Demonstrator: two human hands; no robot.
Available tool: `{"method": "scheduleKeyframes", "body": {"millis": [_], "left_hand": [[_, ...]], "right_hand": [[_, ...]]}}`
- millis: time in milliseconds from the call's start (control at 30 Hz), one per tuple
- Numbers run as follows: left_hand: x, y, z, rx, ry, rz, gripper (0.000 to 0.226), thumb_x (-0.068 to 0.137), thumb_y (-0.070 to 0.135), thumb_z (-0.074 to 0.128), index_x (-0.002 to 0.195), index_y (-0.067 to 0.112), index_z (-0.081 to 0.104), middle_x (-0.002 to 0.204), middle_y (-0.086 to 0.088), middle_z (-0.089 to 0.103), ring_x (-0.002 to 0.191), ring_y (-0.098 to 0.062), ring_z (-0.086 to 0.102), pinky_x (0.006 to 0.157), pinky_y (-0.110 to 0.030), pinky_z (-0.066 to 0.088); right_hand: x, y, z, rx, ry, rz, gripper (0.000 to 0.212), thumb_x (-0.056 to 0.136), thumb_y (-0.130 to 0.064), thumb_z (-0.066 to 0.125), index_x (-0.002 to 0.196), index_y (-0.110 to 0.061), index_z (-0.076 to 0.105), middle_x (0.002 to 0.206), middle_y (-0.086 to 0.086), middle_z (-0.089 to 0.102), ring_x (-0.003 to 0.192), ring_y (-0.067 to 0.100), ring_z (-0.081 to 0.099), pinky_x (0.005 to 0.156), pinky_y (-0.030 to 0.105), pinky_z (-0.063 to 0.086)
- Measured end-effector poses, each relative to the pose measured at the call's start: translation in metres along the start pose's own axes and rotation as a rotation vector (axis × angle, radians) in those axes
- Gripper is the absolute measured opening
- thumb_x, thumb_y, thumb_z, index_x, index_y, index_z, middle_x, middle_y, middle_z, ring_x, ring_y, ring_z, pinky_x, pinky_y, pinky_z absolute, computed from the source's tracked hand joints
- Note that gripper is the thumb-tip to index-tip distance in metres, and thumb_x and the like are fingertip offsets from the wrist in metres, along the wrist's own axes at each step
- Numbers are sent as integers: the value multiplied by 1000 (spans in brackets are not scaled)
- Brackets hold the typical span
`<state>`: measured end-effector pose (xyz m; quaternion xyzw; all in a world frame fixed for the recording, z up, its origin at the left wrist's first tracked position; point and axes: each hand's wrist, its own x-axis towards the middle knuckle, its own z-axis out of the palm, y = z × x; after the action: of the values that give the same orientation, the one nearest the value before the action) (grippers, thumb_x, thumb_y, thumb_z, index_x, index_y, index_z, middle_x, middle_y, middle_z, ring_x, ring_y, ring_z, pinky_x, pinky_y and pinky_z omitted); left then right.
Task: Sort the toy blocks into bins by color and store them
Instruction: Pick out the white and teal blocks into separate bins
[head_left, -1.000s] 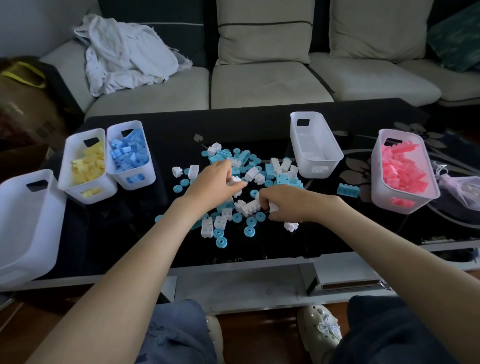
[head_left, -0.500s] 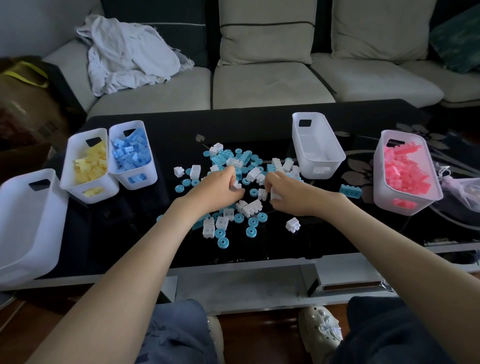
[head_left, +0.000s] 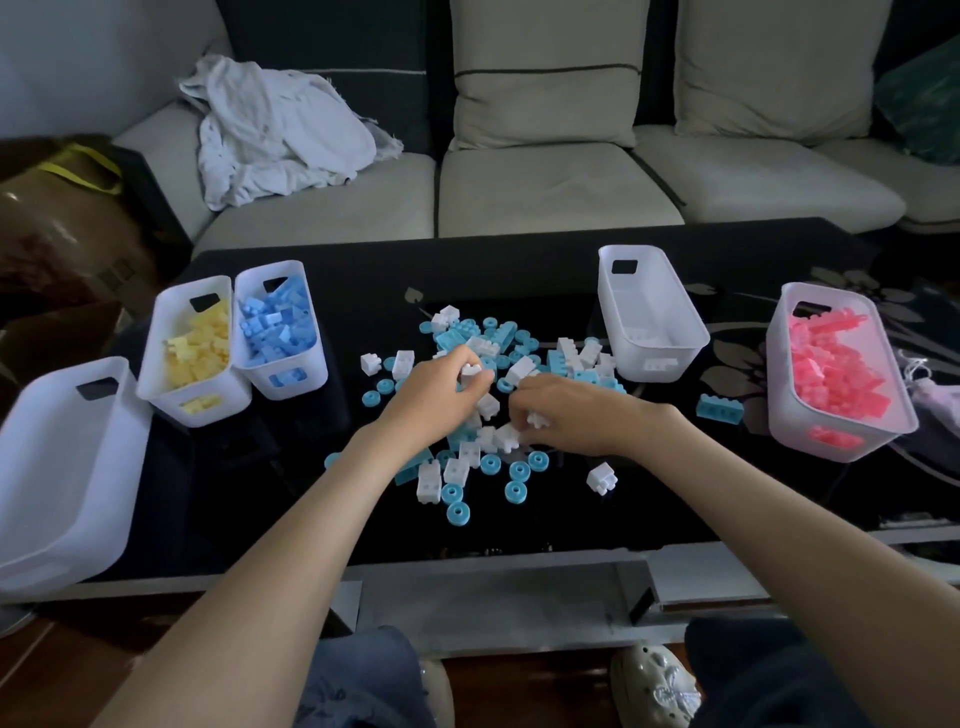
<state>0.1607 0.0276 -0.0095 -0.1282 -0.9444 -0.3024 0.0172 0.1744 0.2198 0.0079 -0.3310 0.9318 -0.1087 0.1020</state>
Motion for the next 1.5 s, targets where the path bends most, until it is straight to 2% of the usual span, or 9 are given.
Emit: {"method": "scheduleKeyframes", "body": {"millis": [200,400,467,700,800,933,1067,1233,1500], "left_hand": [[19,29,9,-217,247,-56,17,96,35,48,103,20,47,69,4,49,50,-9,40,42,-16,33],[38,80,36,-417,353,-118,21,98,16,45,118,13,49,82,3,53,56,-7,46,41,-10,35],[44,100,47,-442,352,-143,27,99,16,43,125,12,48,103,-2,59,67,-8,51,47,-12,36],[51,128,75,-429,282,-94,31,99,13,42,130,13,46,126,-7,53,103,-18,58,76,-26,50],[54,128,80,-416,279,-54,34,98,13,43,132,13,43,129,-7,52,109,-18,56,85,-27,49],[56,129,85,-392,287,5,36,96,12,47,132,12,41,125,-6,53,97,-8,52,67,-11,40],[60,138,87,-399,330,-45,29,93,8,51,122,10,49,119,-5,55,102,-15,54,76,-20,42],[61,153,92,-458,261,-72,40,92,6,53,130,8,40,124,-7,53,110,-20,54,91,-33,50],[65,162,102,-407,108,13,69,91,22,57,148,22,18,137,-6,43,123,-19,42,96,-31,41]], "right_hand": [[-9,21,-9,180,89,108,7,89,-32,57,87,-30,51,100,-10,51,95,8,48,82,28,42],[-29,60,-31,138,706,203,8,91,-25,58,88,-18,54,89,-8,55,90,8,43,70,23,36],[-36,81,-38,83,819,315,13,92,-25,56,92,-12,56,93,-3,58,95,14,45,70,24,34],[-29,114,-28,85,537,584,66,90,-48,50,144,-18,26,145,6,37,133,26,31,107,42,25],[-33,114,-23,0,570,505,63,93,-48,45,144,-19,22,138,6,43,125,27,41,104,45,27],[-45,113,-30,133,469,443,58,93,-48,44,141,-24,24,127,4,53,107,23,55,97,38,32],[-57,109,-33,260,490,401,43,99,-33,38,140,-22,33,115,8,61,97,24,59,81,33,43],[-65,106,-36,259,512,414,37,98,-17,36,135,-19,37,92,13,64,81,27,60,81,50,48],[-70,96,-42,371,581,370,34,101,-25,31,131,-19,44,101,10,64,90,25,60,84,46,48]]}}
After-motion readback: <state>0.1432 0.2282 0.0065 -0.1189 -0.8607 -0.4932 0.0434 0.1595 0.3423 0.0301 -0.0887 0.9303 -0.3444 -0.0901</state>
